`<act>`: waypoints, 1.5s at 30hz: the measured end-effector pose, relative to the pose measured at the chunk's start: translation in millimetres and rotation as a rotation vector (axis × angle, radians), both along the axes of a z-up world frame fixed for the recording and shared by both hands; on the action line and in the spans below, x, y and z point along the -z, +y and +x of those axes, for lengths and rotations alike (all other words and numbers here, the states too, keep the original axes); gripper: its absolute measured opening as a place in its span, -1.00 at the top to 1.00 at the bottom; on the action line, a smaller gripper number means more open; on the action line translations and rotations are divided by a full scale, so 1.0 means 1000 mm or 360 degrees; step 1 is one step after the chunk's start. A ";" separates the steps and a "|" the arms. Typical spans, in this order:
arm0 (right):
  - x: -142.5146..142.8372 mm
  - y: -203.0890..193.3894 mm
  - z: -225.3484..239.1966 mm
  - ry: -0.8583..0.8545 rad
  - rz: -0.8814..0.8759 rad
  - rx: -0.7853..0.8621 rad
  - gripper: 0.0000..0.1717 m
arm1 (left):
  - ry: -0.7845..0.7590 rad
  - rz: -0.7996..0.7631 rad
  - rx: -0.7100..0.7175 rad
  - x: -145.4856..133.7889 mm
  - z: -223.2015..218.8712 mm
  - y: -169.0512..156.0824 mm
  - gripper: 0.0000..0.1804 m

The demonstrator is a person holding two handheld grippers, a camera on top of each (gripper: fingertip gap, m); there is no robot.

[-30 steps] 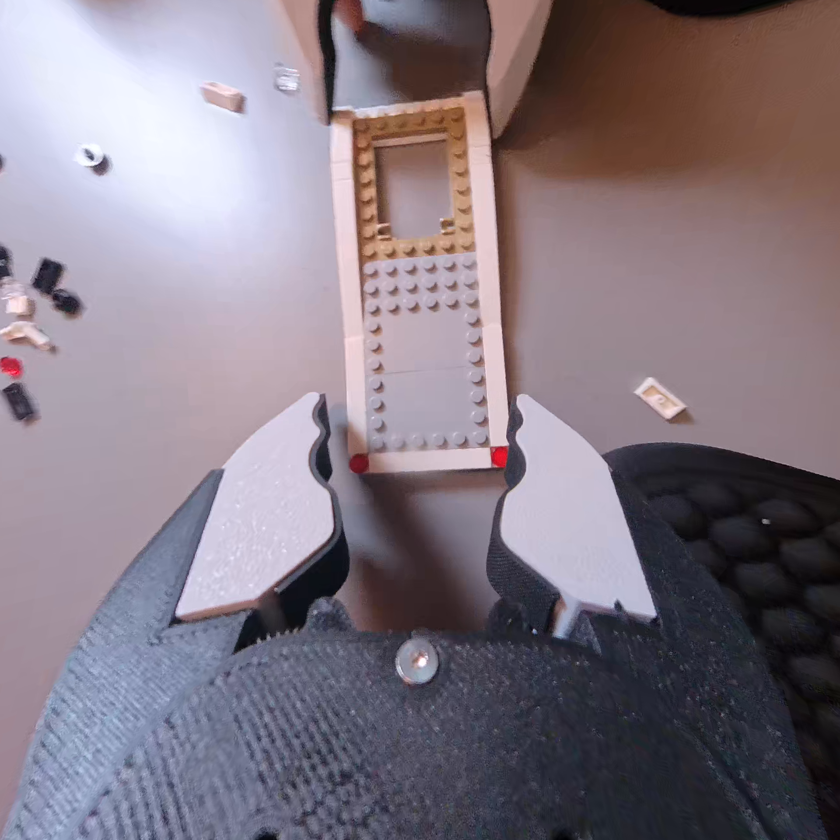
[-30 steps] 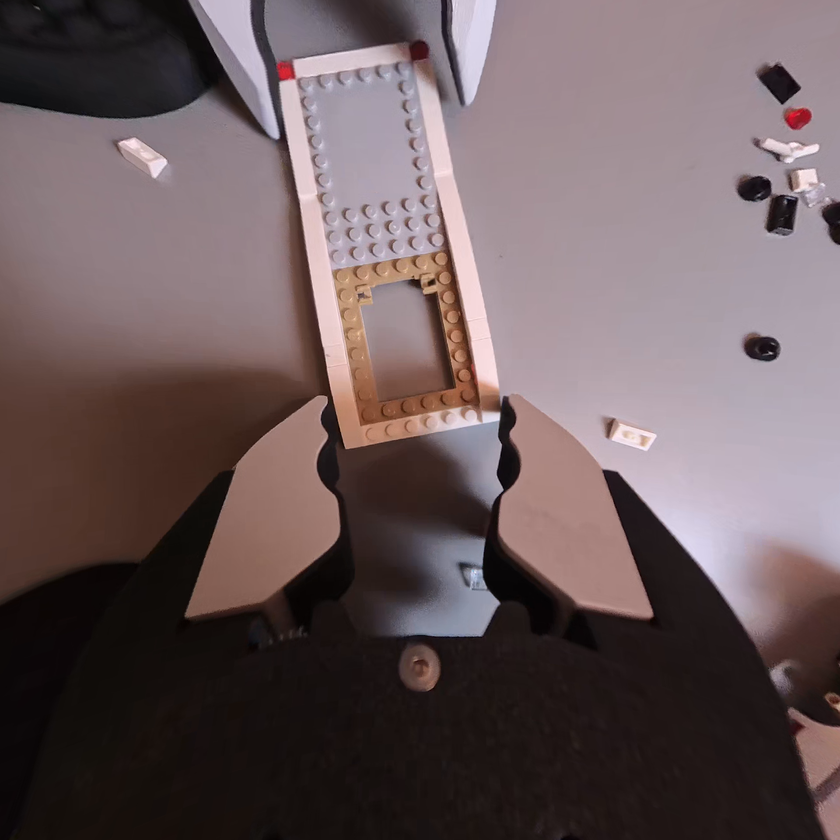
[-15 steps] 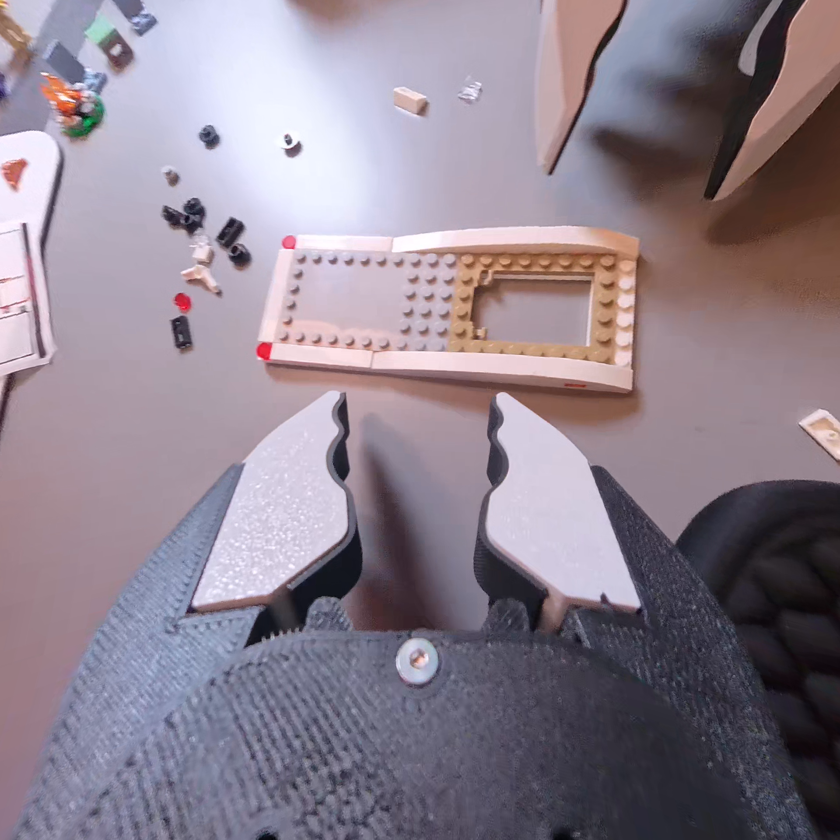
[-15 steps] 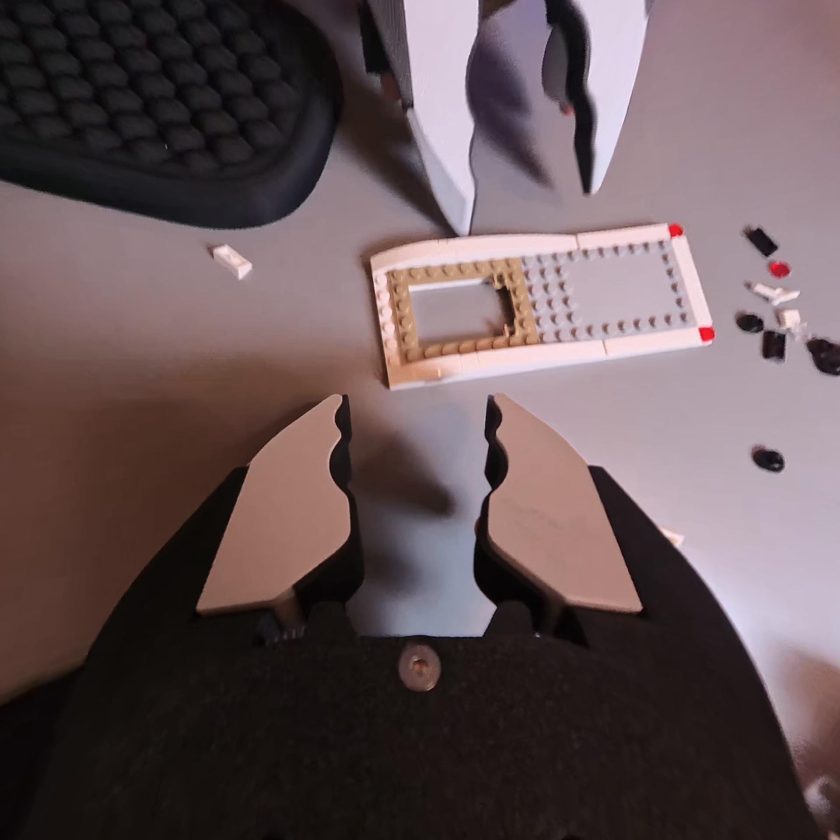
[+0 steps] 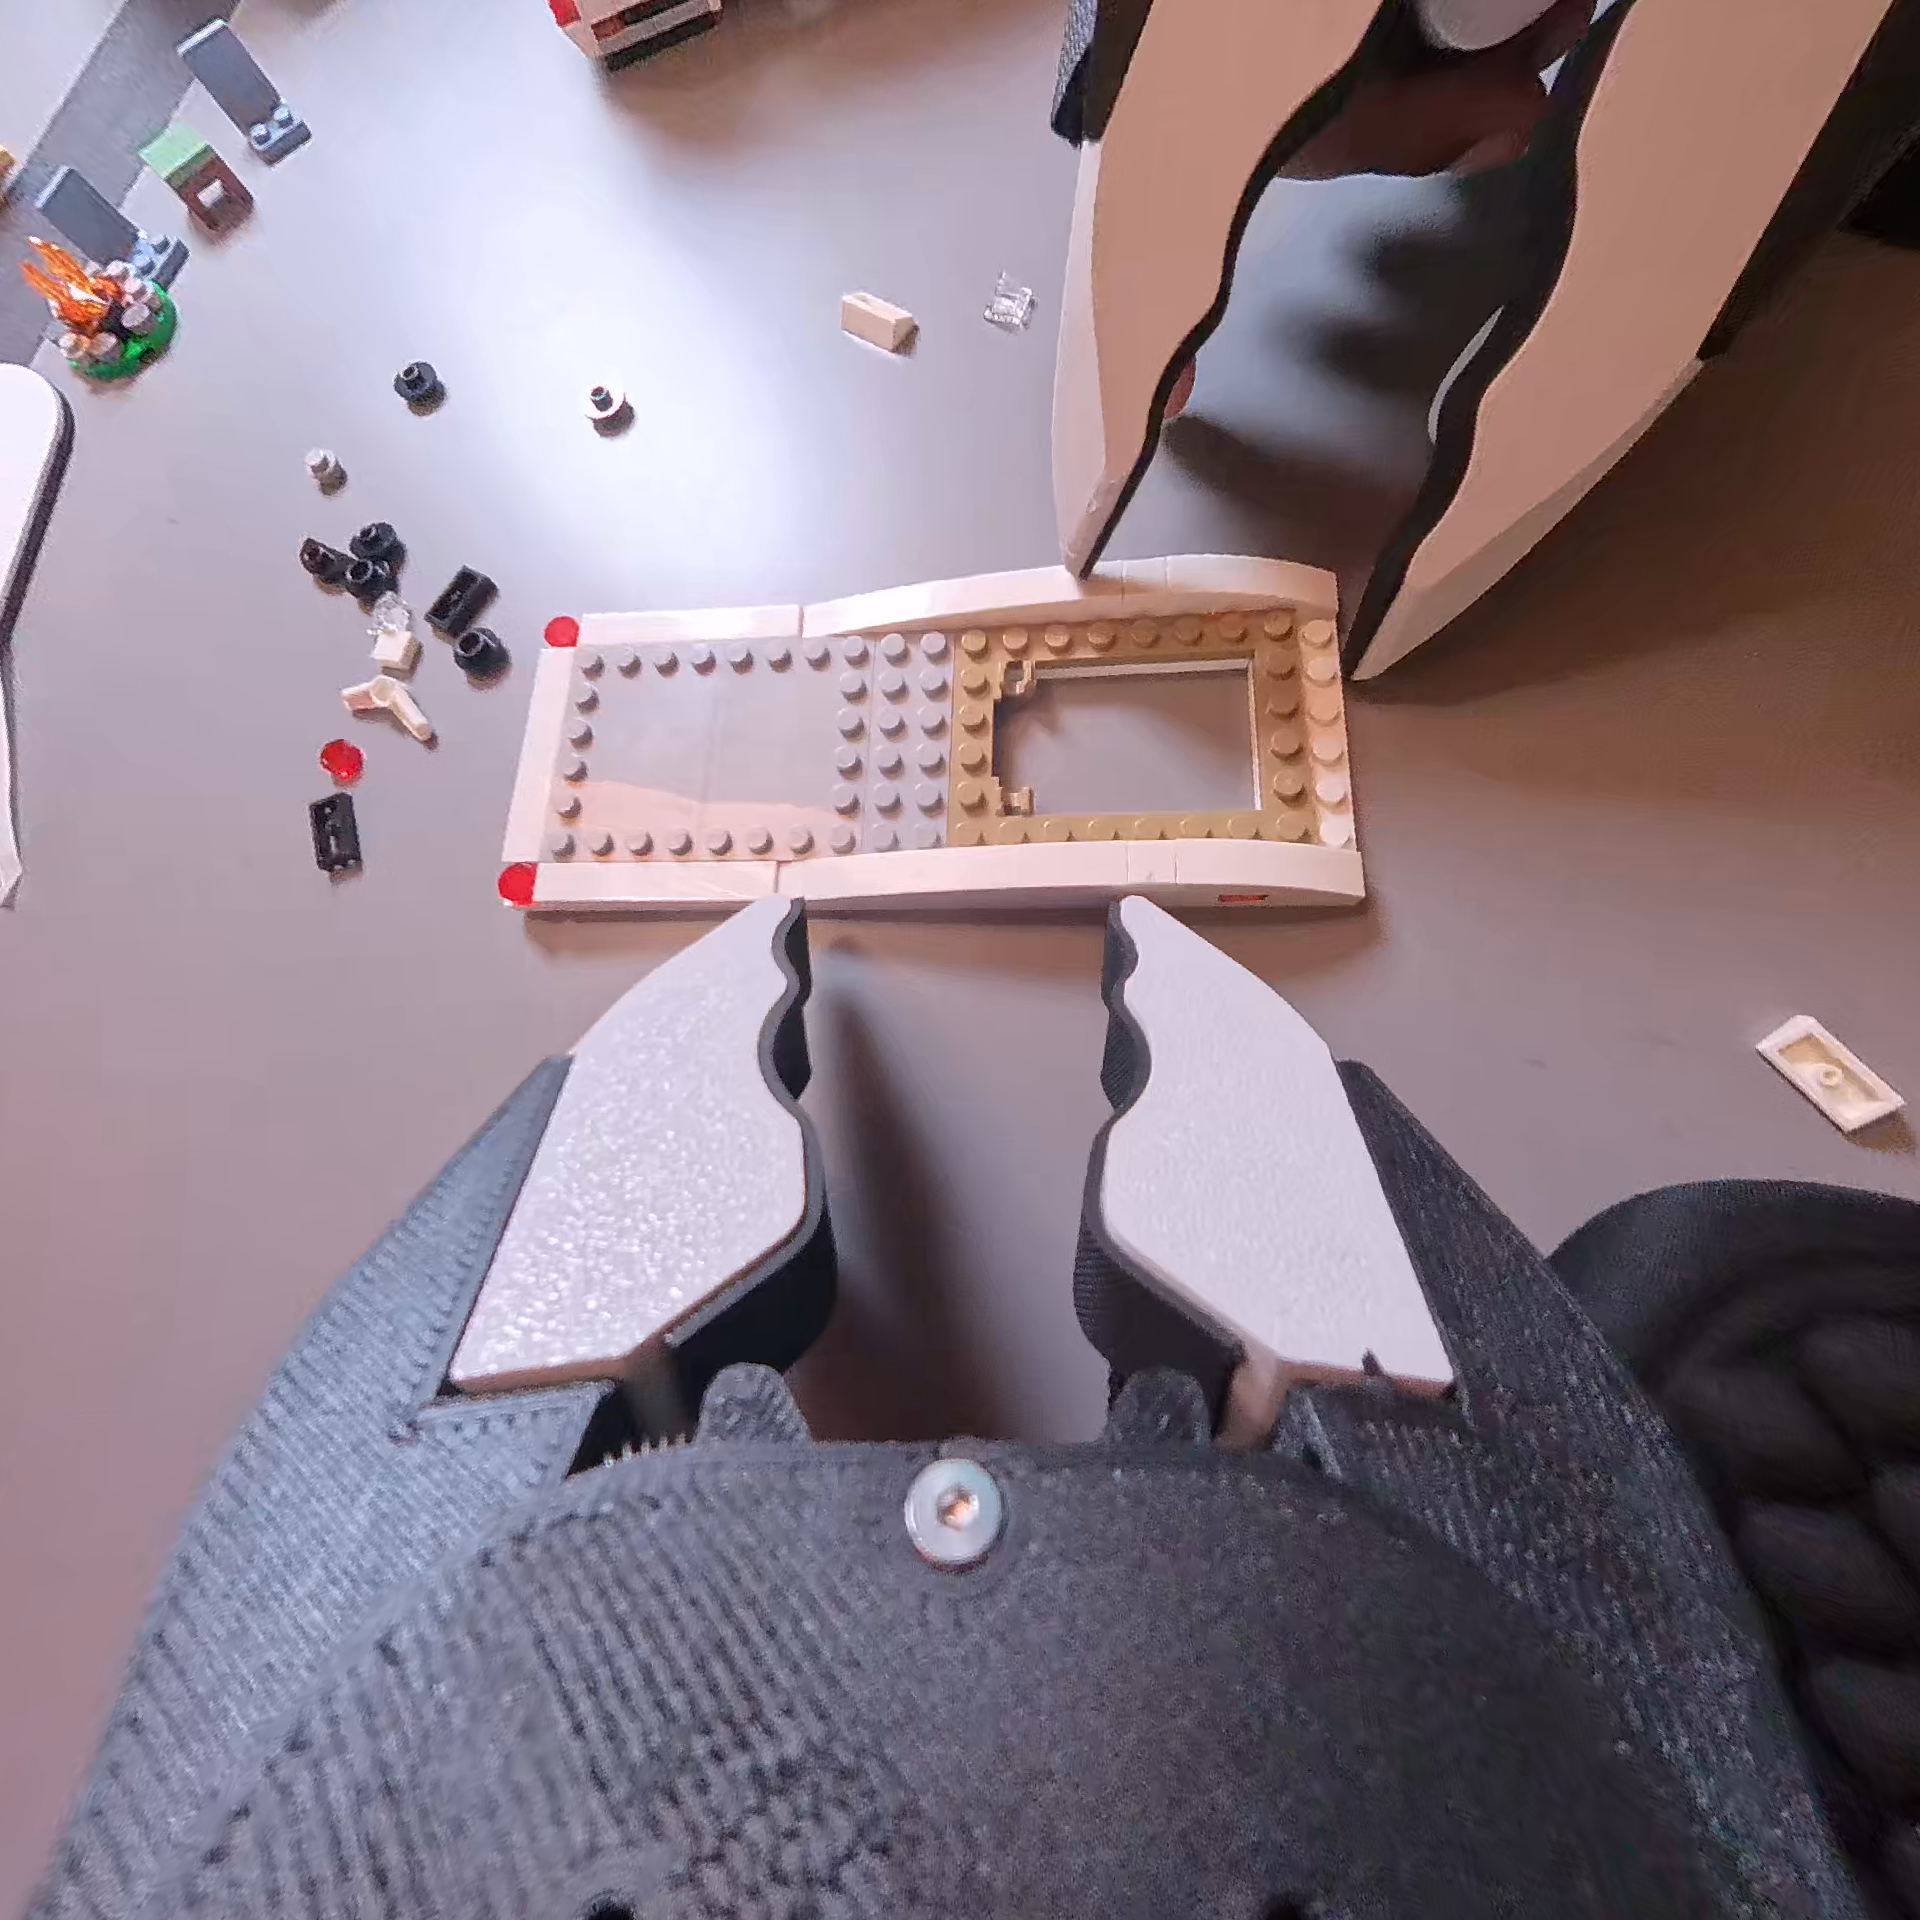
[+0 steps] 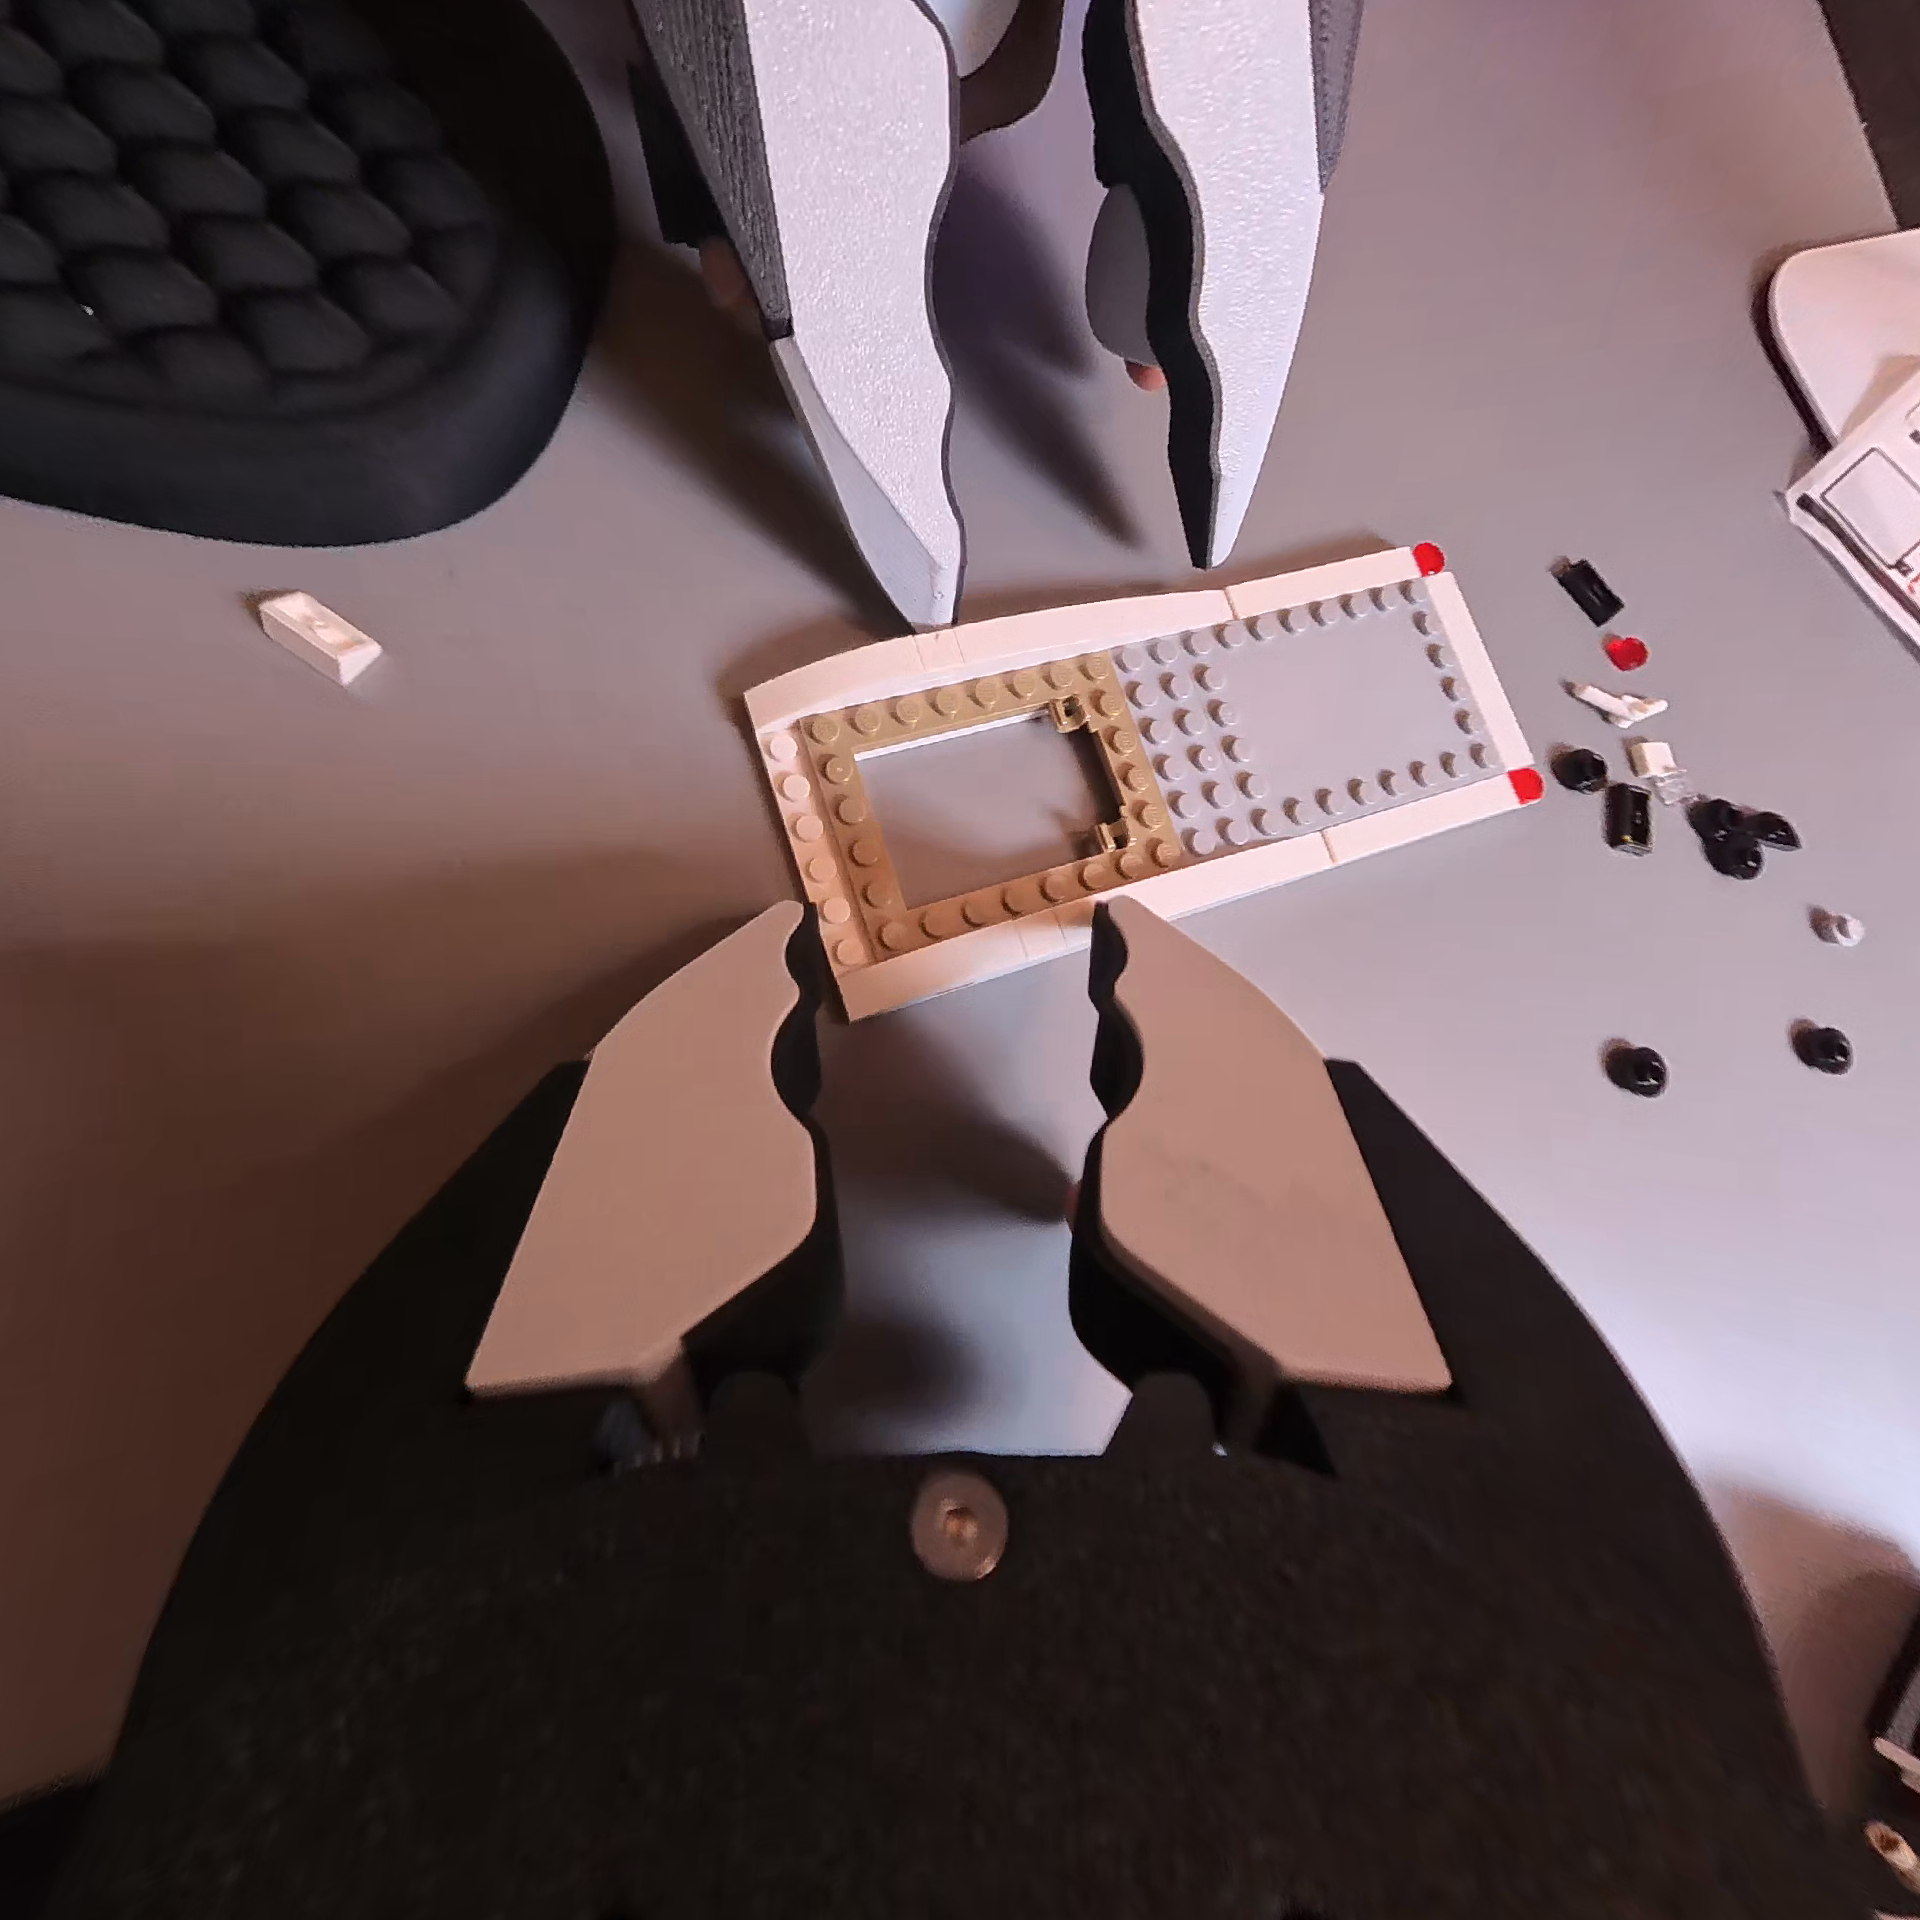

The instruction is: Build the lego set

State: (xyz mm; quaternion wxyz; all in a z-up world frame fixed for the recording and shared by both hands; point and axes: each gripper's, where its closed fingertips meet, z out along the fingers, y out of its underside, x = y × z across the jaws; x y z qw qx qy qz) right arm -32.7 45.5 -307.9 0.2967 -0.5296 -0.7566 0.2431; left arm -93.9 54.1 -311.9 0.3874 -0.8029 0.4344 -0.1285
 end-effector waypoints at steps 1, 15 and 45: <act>0.000 0.001 0.001 -0.0004 -0.0001 0.0003 0.43 | -0.0001 0.0009 -0.0003 0.000 0.001 0.001 0.40; -0.006 -0.111 -0.001 -0.0142 -0.0235 -0.0710 0.61 | -0.0172 0.0174 -0.0048 -0.033 -0.004 0.007 0.53; -0.004 -0.048 0.038 -0.0485 -0.0225 -0.0420 0.92 | -0.0169 0.0197 0.0115 -0.027 0.005 -0.016 0.77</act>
